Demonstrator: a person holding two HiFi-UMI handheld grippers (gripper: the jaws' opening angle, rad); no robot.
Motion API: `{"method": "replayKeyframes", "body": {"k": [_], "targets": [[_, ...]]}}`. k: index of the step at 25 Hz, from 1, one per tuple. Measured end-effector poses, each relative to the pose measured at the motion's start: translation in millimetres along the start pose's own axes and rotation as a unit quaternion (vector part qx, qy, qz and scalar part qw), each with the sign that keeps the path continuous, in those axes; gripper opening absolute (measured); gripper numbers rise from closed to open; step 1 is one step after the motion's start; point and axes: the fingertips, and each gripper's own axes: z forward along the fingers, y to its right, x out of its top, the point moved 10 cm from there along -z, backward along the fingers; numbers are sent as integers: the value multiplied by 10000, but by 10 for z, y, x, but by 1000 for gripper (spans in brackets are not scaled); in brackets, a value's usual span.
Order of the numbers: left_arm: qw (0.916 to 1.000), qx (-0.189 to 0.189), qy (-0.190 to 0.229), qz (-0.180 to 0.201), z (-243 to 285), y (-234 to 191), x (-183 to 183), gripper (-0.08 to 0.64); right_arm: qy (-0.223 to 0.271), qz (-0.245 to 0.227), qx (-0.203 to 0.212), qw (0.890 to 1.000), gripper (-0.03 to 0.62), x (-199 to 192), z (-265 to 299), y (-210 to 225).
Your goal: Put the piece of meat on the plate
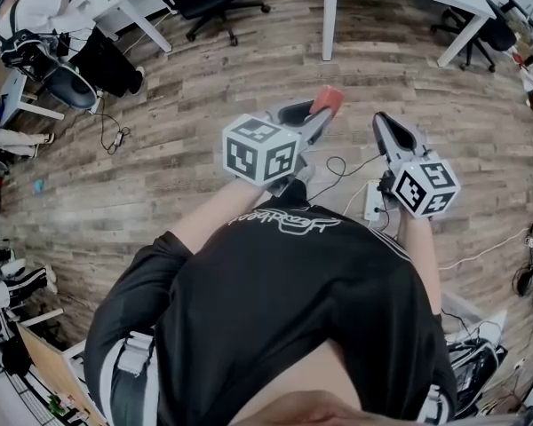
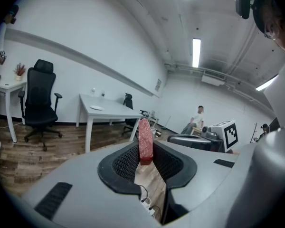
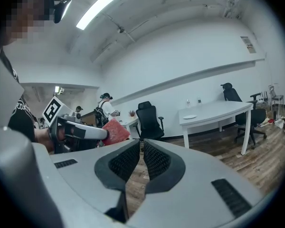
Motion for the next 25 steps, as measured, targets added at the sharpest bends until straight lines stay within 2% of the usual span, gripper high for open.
{"method": "replayKeyframes", "body": {"k": [12,20,25], "targets": [[9999,-2,106,-69,262,-461,94,88,-109,-57,83,9999,26,44,516,245],[9997,-105,110,-169,702,-1037,282,87,-200,19,-25,9998,26,118,1079,637],[9995,-198,0,-241,1143,-1520,573,87,-319,115,-89,9994,26,273,1597,1021]]}}
